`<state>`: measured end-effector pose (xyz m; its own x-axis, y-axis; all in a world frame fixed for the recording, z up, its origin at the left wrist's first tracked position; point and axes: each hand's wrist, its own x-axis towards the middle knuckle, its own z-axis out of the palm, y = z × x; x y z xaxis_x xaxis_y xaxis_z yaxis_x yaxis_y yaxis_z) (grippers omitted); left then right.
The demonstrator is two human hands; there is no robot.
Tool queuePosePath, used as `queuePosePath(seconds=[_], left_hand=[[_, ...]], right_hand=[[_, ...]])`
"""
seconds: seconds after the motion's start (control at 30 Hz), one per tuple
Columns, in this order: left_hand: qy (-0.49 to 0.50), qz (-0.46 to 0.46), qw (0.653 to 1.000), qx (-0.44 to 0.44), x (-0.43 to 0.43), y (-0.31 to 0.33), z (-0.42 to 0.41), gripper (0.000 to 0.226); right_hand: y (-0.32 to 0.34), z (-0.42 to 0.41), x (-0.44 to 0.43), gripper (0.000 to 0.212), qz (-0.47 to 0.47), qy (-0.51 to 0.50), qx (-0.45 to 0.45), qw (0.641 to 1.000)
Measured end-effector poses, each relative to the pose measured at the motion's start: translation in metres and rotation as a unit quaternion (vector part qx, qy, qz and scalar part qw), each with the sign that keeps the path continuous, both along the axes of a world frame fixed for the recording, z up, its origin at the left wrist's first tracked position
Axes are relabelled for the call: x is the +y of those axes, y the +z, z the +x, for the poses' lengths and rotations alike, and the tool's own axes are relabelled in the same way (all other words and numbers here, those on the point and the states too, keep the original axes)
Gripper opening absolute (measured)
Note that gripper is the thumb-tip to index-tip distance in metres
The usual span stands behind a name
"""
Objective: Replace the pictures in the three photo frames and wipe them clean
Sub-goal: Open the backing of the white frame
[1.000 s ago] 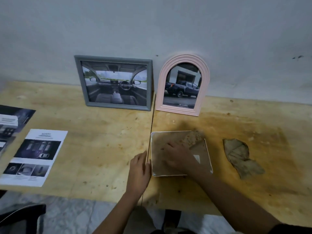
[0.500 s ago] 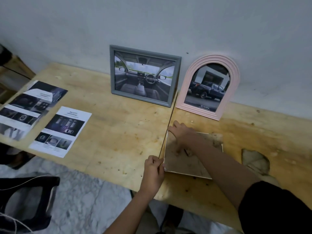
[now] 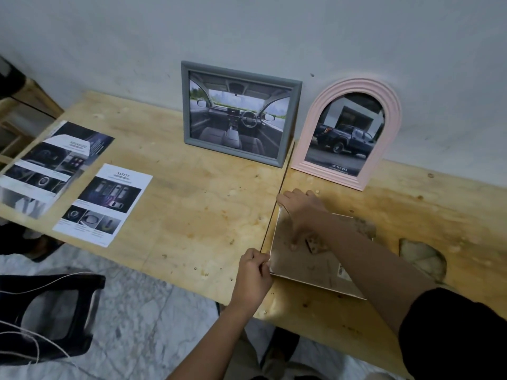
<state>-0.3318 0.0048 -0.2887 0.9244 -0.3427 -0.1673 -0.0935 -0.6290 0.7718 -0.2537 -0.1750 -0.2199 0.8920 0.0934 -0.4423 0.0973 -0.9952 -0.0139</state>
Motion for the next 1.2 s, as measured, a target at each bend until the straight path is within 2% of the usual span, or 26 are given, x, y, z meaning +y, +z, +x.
queuePosePath(seconds=[0.2, 0.43, 0.6, 0.73, 0.83, 1.0, 1.2], left_hand=[[0.021, -0.015, 0.999, 0.018, 0.0, 0.003, 0.0, 0.022], [0.043, -0.022, 0.998, 0.035, -0.003, 0.005, -0.005, 0.025], [0.028, -0.041, 0.993, 0.104, 0.002, 0.013, 0.006, 0.025], [0.002, -0.072, 0.977, 0.203, 0.009, 0.015, 0.032, 0.026], [-0.018, -0.056, 0.978, 0.201, 0.004, 0.019, 0.05, 0.034], [-0.01, -0.059, 0.973, 0.224, -0.004, 0.02, 0.062, 0.017], [0.007, -0.031, 0.98, 0.198, -0.011, 0.021, 0.059, 0.023]], right_hand=[[0.005, -0.005, 0.001, 0.094, 0.048, -0.05, 0.016, 0.997], [0.01, -0.013, -0.002, 0.099, 0.096, -0.106, 0.042, 0.989], [0.014, -0.015, -0.002, 0.105, 0.134, -0.14, 0.048, 0.98], [0.011, -0.016, -0.001, 0.108, 0.143, -0.156, 0.054, 0.976], [0.008, -0.016, 0.001, 0.108, 0.144, -0.158, 0.054, 0.975], [0.006, -0.02, -0.004, 0.11, 0.173, -0.153, 0.055, 0.971], [0.008, -0.024, -0.01, 0.103, 0.217, -0.156, 0.046, 0.962]])
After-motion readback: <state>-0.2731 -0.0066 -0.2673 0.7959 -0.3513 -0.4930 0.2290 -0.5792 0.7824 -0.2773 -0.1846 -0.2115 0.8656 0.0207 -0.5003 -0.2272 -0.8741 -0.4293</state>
